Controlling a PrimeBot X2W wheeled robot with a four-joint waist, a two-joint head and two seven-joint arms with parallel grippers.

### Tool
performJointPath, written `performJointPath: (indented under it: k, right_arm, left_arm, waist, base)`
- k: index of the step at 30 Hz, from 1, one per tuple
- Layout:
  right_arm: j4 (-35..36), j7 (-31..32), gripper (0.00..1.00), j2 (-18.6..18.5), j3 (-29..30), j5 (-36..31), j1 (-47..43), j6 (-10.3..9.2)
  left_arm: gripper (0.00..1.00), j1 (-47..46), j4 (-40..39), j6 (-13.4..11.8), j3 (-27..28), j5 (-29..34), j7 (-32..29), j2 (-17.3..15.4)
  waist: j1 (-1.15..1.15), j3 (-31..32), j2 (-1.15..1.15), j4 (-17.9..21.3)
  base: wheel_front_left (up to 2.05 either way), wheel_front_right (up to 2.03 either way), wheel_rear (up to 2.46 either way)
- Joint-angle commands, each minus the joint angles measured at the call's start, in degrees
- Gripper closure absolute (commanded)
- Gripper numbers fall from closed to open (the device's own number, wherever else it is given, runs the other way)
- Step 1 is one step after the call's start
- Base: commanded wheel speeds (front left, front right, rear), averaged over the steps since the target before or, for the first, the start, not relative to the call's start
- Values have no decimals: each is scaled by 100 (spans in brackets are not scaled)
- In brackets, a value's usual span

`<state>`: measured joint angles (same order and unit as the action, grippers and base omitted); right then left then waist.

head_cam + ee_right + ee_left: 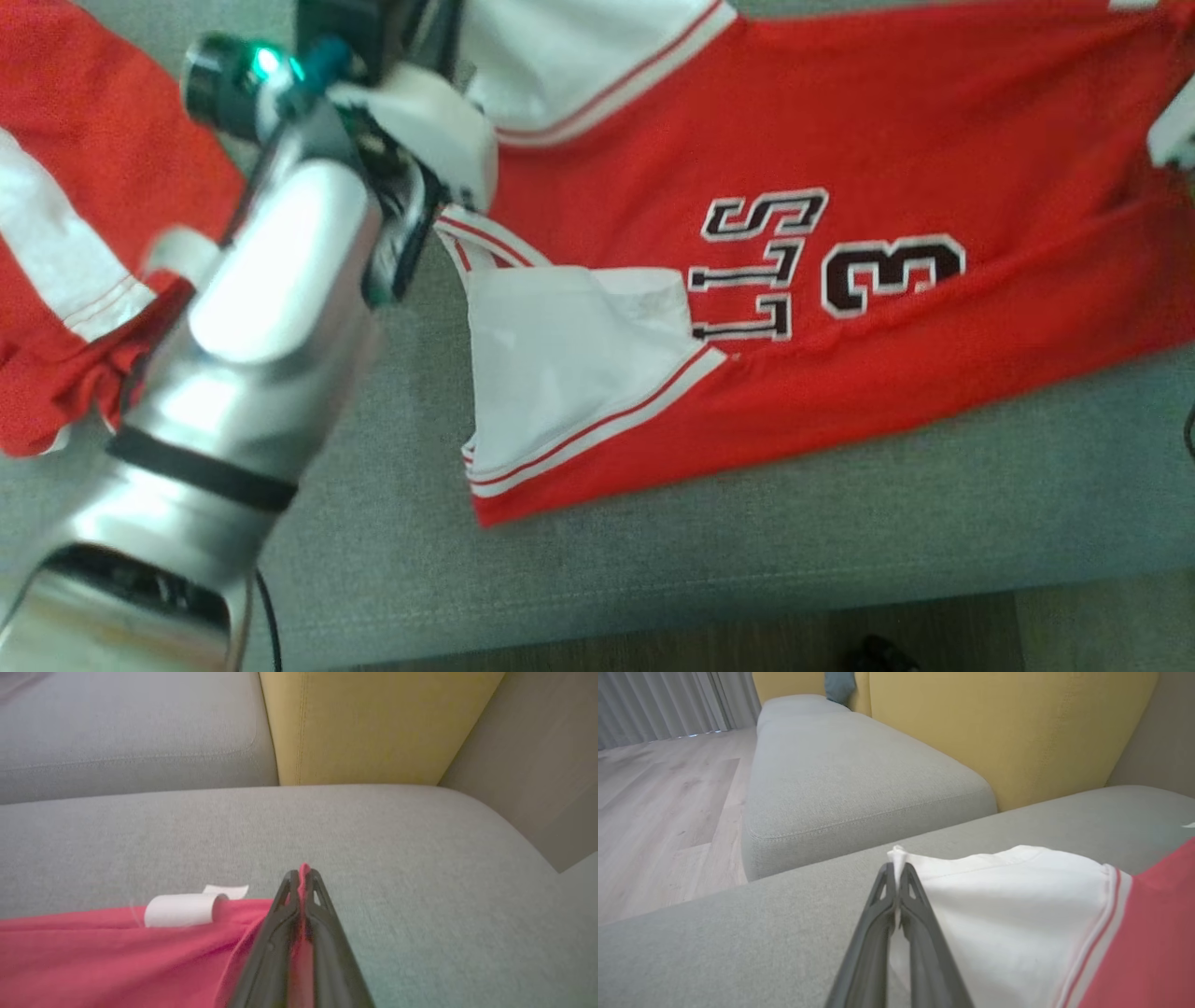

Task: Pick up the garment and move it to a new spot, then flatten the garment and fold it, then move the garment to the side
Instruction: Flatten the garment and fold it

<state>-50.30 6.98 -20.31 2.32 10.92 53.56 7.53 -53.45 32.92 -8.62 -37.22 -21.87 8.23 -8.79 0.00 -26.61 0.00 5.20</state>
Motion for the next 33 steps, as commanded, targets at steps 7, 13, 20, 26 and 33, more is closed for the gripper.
performJointPath:
  k: [7,13,20,26,33]
  right_arm:
    - [-61,-792,100,80,74,-167,647,-4]
    - [-259,-1489,100,225,92,-203,1072,-4]
    - [-582,-1787,100,307,-63,-129,1105,-4]
    - [-816,-1842,100,188,-265,173,880,-4]
    - [-869,-1652,100,25,-646,712,376,-4]
  left_arm:
    - [100,-928,313,105,266,5,158,-159]
    - [100,-1445,765,175,314,16,374,-67]
    - [100,-1479,1085,261,279,3,566,78]
    - [100,-1097,1094,317,198,30,652,124]
    - [100,-404,755,314,132,36,673,108]
  waist:
    - [0,-162,0,60]
    - [0,-215,0,94]
    - [0,-152,0,95]
    - [0,87,0,59]
    - [0,581,0,-9]
  base:
    - [0,0,0]
    - [0,0,0]
    - [0,0,0]
    - [0,0,0]
    - [0,0,0]
